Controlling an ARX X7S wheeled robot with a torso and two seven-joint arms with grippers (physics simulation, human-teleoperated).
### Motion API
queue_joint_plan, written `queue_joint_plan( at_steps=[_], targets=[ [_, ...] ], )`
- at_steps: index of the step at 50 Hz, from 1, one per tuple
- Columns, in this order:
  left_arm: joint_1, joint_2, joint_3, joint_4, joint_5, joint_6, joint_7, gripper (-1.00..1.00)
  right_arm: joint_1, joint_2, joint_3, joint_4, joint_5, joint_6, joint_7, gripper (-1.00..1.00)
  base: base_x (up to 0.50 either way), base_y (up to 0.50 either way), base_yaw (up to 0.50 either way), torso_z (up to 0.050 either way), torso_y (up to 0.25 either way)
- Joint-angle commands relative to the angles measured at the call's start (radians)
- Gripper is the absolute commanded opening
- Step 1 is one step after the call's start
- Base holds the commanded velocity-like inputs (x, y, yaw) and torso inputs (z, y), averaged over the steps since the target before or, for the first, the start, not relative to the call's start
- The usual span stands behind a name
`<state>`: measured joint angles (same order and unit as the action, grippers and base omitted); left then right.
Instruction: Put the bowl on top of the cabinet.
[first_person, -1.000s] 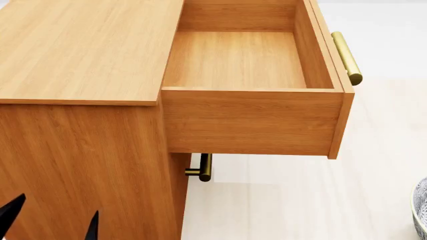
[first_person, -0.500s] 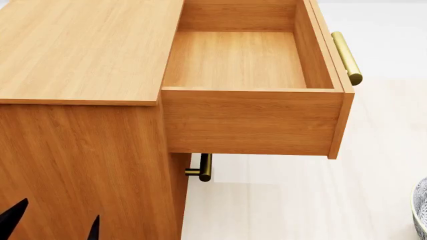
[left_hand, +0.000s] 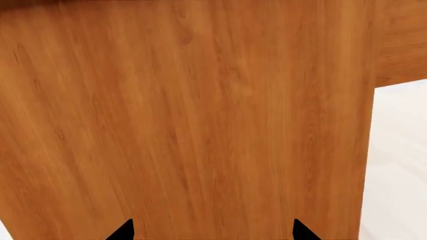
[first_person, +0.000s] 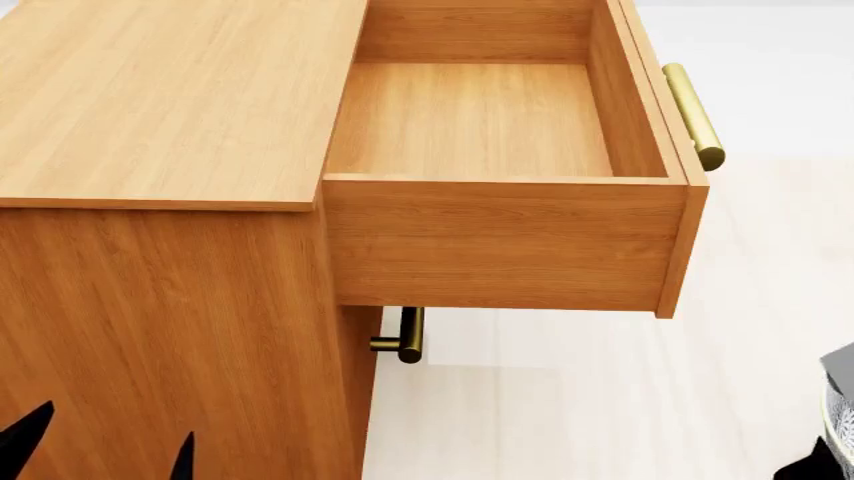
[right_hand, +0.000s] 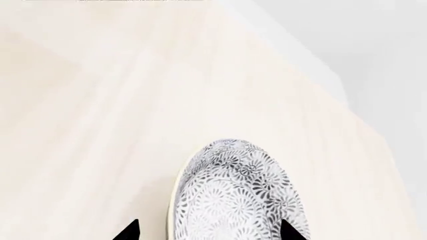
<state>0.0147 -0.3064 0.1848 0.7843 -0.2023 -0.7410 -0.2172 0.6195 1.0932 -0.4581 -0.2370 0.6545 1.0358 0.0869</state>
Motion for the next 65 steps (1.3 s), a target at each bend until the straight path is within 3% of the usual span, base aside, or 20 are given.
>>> queue_joint_plan(
  at_steps=[1,7,9,18,19,29,42,43,65],
  targets=[
    [-0.002,0.021,-0.040,-0.018,-0.024,0.015,0.027,1.00,0.126,-0.093,-0.103,0.067,-0.102,0.031,-0.070,1.00,0.00,0.00,0.00,0.000,0.000],
    [-0.005,0.020,-0.039,-0.026,-0.027,0.019,0.026,1.00,0.169,-0.121,-0.141,0.144,-0.135,0.022,-0.107,1.00,0.00,0.00,0.00,0.000,0.000],
    [-0.004,0.019,-0.036,-0.030,-0.025,0.022,0.024,1.00,0.110,-0.142,-0.141,0.216,-0.151,-0.052,-0.087,1.00,0.00,0.00,0.00,0.000,0.000],
    [0.001,0.016,-0.039,-0.038,-0.026,0.030,0.019,1.00,0.095,-0.146,-0.126,0.277,-0.134,-0.050,-0.095,1.00,0.00,0.00,0.00,0.000,0.000],
    [0.002,0.017,-0.034,-0.040,-0.024,0.034,0.019,1.00,0.044,-0.171,-0.138,0.334,-0.156,-0.128,-0.086,1.00,0.00,0.00,0.00,0.000,0.000],
    [0.014,0.010,-0.039,-0.044,-0.033,0.048,0.020,1.00,0.032,-0.220,-0.181,0.448,-0.200,-0.203,-0.112,1.00,0.00,0.00,0.00,0.000,0.000],
    [0.027,0.004,-0.055,-0.048,-0.046,0.062,0.018,1.00,0.033,-0.239,-0.184,0.462,-0.207,-0.226,-0.111,1.00,0.00,0.00,0.00,0.000,0.000],
    [0.027,0.004,-0.053,-0.050,-0.046,0.064,0.018,1.00,0.020,-0.235,-0.153,0.455,-0.189,-0.235,-0.088,-1.00,0.00,0.00,0.00,0.000,0.000],
    [0.014,0.000,-0.044,-0.074,-0.051,0.072,0.013,1.00,0.033,-0.210,-0.115,0.415,-0.170,-0.200,-0.055,-1.00,0.00,0.00,0.00,0.000,0.000]
  ],
)
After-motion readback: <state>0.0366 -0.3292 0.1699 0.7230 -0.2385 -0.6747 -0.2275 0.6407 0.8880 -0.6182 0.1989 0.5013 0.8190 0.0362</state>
